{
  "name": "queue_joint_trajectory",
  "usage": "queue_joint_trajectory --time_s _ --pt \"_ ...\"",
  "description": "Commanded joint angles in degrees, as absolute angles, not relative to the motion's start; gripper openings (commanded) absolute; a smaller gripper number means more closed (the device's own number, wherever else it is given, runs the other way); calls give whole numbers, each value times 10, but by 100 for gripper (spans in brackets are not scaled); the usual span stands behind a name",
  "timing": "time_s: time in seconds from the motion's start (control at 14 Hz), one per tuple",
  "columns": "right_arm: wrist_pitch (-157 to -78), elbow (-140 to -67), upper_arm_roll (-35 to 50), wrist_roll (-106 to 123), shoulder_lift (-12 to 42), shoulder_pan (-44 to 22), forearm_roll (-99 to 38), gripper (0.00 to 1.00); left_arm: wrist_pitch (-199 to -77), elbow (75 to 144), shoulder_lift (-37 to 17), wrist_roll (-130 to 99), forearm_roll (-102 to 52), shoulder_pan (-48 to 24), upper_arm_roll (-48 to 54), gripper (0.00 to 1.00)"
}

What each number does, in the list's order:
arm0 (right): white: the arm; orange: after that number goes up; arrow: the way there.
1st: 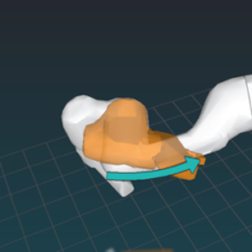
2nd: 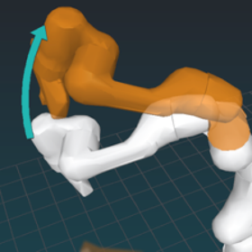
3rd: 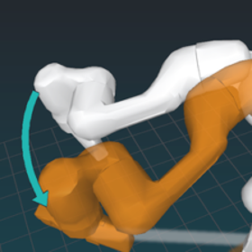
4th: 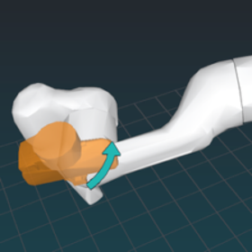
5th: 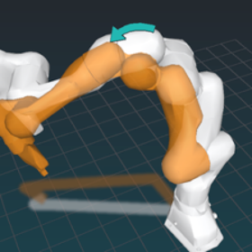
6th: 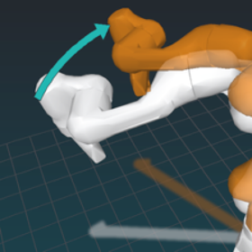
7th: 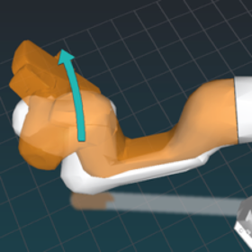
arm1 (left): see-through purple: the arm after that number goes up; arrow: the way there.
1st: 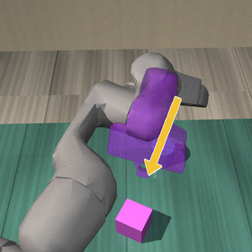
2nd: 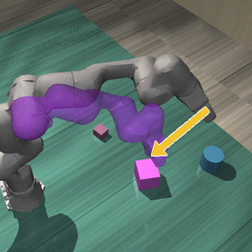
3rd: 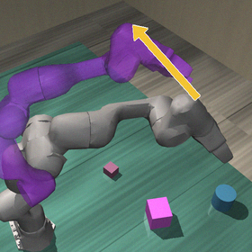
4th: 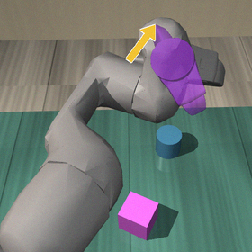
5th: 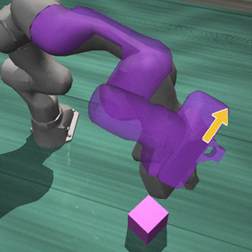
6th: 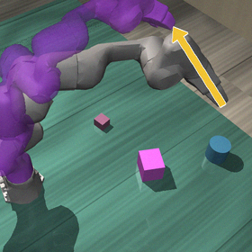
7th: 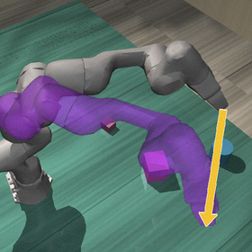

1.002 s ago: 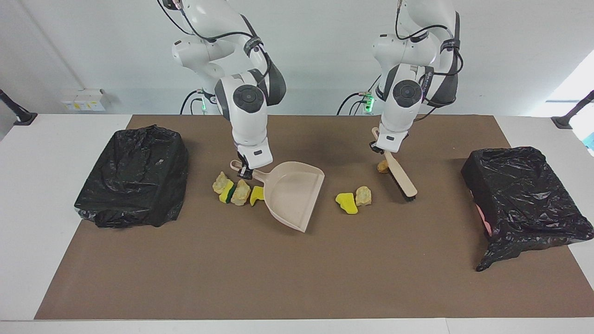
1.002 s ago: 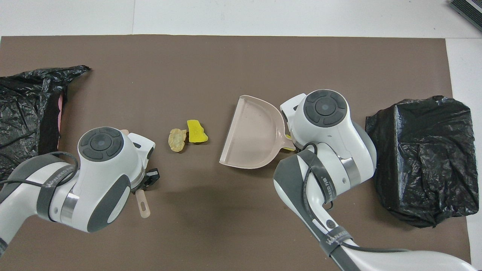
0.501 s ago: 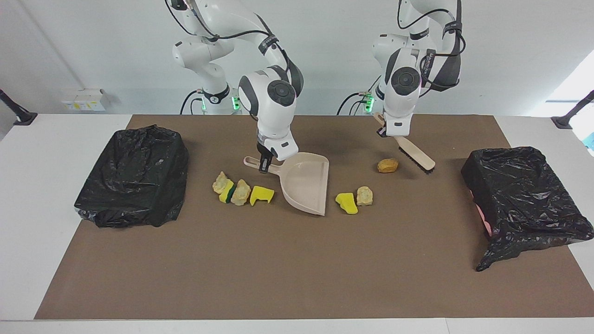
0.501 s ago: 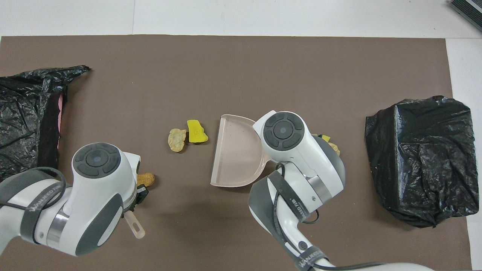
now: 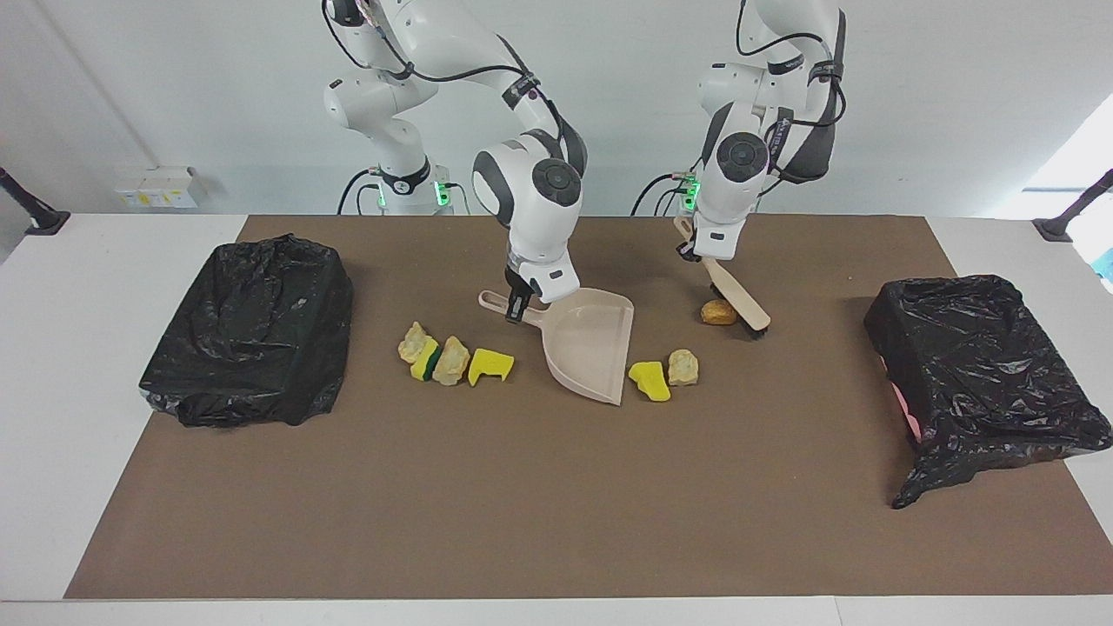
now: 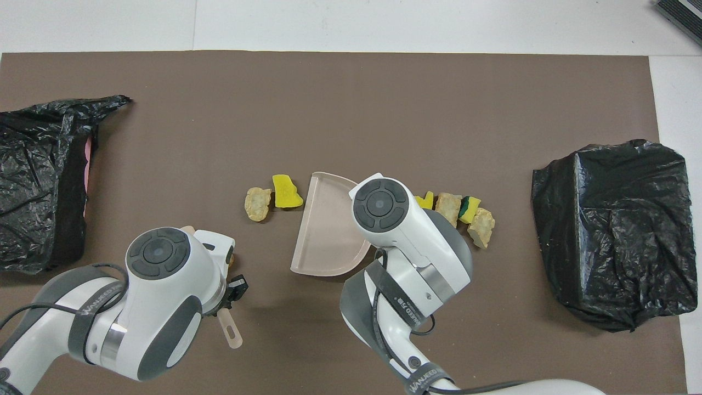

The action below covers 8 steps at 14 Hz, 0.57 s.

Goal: Sweep and dump trash in bin
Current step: 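Sweep chunks into the dustpan with the left gripper's brush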

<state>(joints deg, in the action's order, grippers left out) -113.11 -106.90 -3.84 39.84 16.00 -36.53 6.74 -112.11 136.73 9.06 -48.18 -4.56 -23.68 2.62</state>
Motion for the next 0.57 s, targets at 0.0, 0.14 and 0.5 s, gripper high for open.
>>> queue_joint_trajectory --time_s 0.0,0.14,0.5 --pt "-1154 -1062 -38 391 179 -355 49 0 -1175 1354 69 -385 -85 -238 20 0" --pt "-1154 -1061 -38 380 179 -355 48 0 -1203 1335 51 -316 -108 -238 20 0" --pt "-1154 -1062 -38 365 178 -355 48 0 -1134 1223 4 -267 -108 -230 17 0"
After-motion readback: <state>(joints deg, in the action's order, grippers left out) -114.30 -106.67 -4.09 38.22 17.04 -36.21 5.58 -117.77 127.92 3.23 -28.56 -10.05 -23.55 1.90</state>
